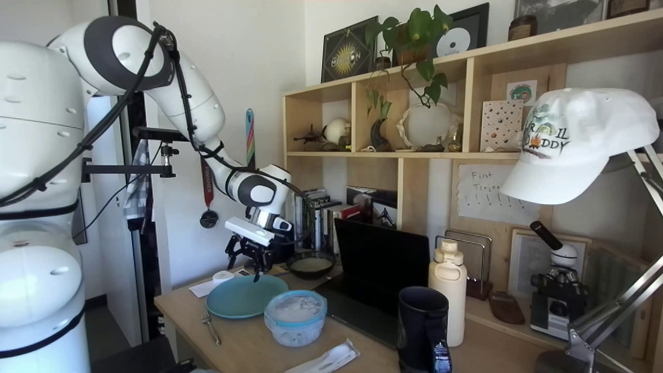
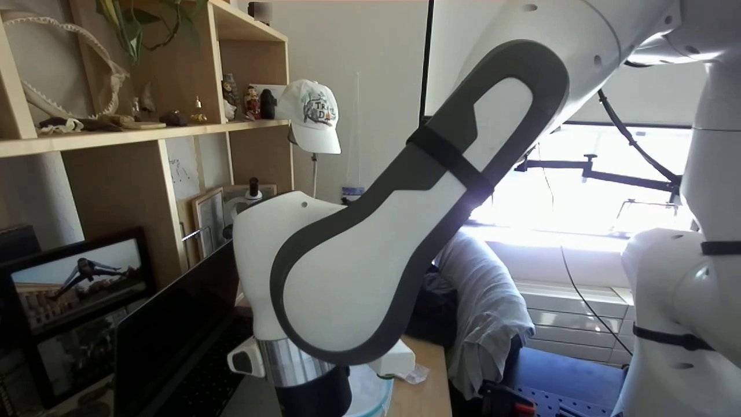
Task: Move the plastic spoon and the metal fork to the right.
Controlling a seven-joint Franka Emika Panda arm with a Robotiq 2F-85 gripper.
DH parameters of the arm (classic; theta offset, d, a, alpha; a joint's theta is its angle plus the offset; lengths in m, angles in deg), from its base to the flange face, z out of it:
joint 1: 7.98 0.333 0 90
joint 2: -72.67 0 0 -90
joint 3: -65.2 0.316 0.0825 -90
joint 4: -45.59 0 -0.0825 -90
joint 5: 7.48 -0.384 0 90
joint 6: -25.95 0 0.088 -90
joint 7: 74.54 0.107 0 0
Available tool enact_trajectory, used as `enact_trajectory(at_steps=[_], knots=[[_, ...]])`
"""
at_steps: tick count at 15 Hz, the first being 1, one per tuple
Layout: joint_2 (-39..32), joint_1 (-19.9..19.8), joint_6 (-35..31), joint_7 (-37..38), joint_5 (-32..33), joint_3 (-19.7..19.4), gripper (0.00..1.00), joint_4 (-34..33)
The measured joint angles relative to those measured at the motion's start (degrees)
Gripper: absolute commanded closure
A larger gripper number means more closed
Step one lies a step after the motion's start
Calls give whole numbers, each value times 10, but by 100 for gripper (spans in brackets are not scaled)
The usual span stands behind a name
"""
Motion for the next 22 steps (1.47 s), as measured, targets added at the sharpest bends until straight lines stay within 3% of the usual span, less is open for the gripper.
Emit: enact_trajectory(at_steps=[5,12,22], knots=[[-15,1,14,-13,-46,29,0,22],[-19,14,18,-7,-48,52,0,86],[-23,31,-26,86,-10,52,0,119]])
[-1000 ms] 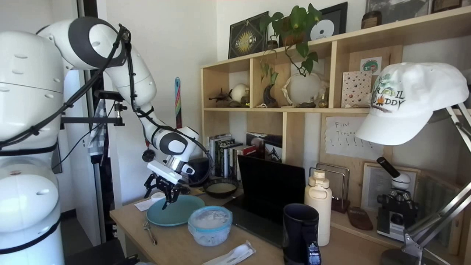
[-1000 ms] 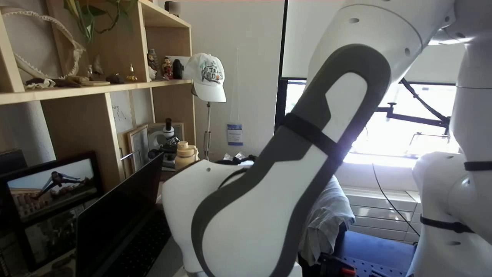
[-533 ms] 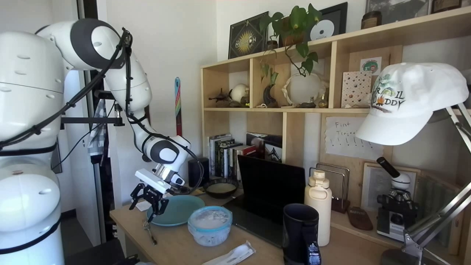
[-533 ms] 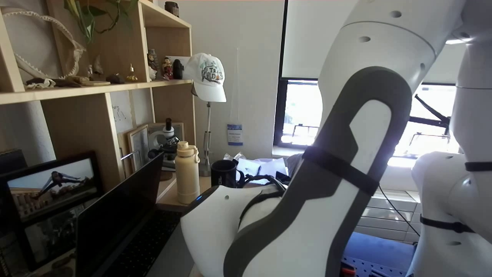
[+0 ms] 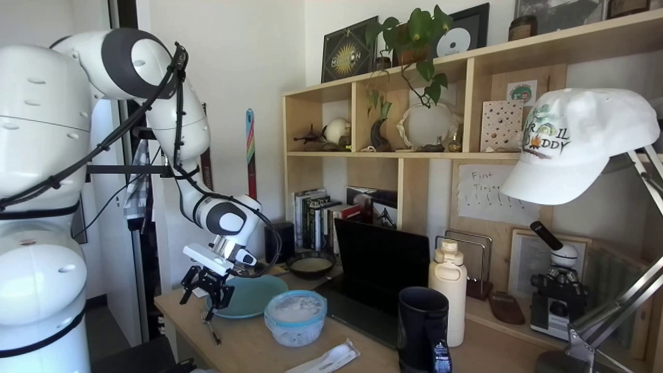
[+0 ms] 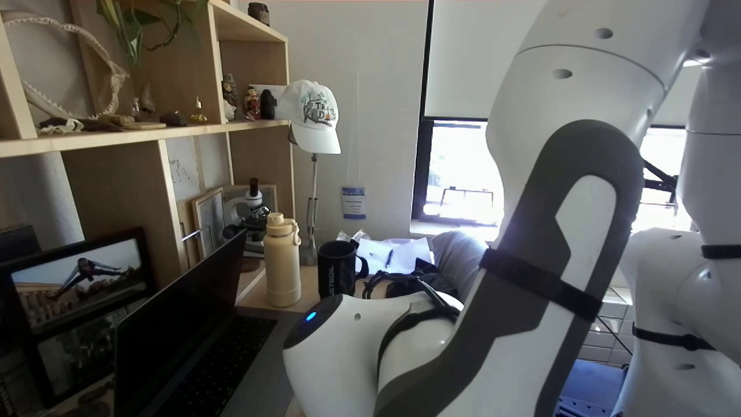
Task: Move the plastic spoon and the metal fork to the right.
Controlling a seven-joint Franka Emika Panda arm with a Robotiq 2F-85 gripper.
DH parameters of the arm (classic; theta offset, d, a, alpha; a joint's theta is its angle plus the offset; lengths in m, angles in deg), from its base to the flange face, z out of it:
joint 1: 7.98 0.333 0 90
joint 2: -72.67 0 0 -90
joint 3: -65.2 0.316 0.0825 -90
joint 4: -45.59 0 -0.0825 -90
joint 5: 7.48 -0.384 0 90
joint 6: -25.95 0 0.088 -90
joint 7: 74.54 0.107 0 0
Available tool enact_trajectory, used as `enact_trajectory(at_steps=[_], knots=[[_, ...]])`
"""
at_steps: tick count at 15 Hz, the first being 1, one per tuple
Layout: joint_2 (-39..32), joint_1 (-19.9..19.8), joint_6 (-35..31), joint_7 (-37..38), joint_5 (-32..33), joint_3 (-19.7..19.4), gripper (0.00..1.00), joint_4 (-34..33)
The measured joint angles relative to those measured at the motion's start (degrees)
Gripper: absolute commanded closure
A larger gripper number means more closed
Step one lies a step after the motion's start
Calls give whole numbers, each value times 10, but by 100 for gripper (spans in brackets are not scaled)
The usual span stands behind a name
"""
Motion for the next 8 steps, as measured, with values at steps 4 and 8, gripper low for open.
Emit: enact_trajectory(at_steps=[4,8], knots=[[-9,6,-27,7,1,0,0,16],[-12,5,-45,7,21,-1,0,24]])
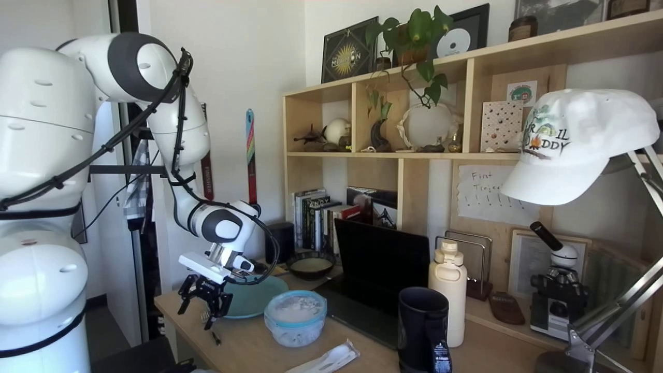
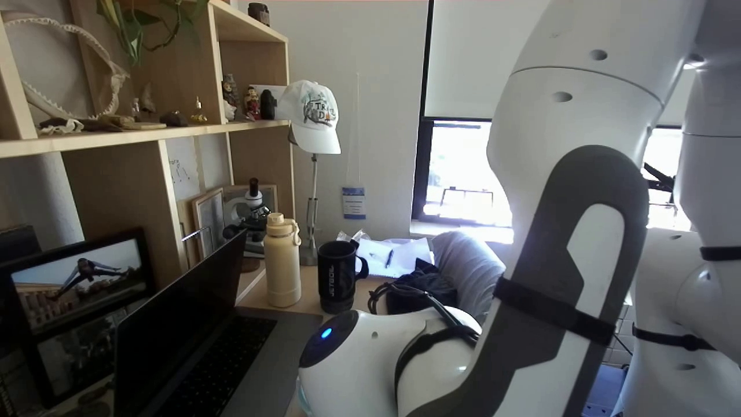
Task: Move the plastic spoon and the metal fork to the right.
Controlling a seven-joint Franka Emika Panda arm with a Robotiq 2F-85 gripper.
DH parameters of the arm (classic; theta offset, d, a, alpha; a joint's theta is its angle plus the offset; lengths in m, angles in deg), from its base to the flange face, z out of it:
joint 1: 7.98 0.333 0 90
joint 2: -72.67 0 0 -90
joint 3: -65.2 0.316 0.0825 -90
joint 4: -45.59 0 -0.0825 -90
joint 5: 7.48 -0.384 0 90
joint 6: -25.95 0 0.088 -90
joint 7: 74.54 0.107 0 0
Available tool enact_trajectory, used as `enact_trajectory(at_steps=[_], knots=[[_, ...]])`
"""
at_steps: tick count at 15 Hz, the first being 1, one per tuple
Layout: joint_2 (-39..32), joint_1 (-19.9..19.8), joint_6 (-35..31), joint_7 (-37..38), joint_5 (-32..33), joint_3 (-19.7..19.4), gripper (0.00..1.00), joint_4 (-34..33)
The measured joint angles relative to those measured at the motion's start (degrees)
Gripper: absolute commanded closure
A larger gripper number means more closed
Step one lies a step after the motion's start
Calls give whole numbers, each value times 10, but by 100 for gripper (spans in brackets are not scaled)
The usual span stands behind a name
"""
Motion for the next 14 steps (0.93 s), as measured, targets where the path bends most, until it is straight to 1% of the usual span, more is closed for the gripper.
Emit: enact_trajectory(at_steps=[4,6,11,14], knots=[[10,-7,-2,-1,37,-3,0,-2],[23,-11,-2,-12,45,-4,0,-2],[33,-19,-5,-125,25,-3,0,-4],[31,-22,-3,-177,15,-2,0,-4]])
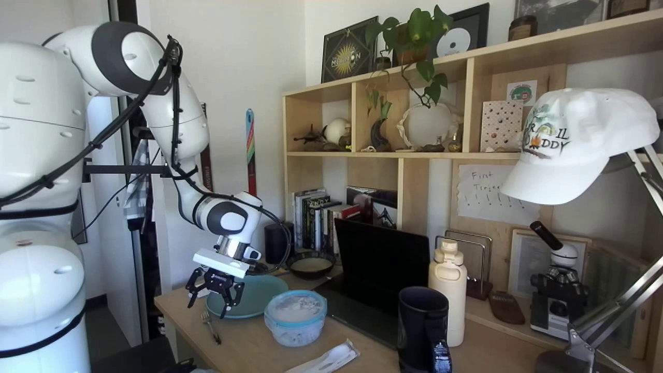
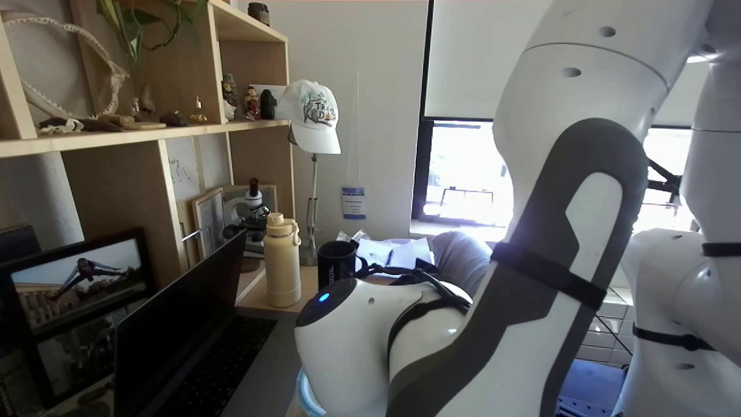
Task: Move the plastic spoon and the metal fork to the right.
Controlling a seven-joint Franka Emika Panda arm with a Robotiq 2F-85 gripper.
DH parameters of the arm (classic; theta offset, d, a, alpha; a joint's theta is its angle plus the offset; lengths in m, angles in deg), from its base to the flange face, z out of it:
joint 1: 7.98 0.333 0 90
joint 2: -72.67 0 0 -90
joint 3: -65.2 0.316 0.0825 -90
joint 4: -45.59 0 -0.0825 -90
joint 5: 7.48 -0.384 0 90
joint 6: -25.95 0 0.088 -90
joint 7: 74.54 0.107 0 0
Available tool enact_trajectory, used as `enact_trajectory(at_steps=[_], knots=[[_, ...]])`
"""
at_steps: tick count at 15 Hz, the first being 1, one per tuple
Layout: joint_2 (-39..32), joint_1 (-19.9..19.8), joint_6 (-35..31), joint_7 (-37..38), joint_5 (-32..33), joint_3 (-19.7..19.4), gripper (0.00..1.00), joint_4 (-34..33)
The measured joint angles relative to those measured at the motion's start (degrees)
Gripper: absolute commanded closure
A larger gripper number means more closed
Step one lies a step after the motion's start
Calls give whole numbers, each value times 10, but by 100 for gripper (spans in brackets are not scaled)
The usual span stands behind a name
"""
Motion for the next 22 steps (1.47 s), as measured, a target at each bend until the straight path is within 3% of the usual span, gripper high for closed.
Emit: enact_trajectory(at_steps=[6,14,21,22], knots=[[-21,0,40,-12,46,0,0,-1],[-52,1,51,57,155,-1,0,-32],[-87,10,50,86,163,3,0,-51],[-92,12,50,91,163,3,5,-52]])
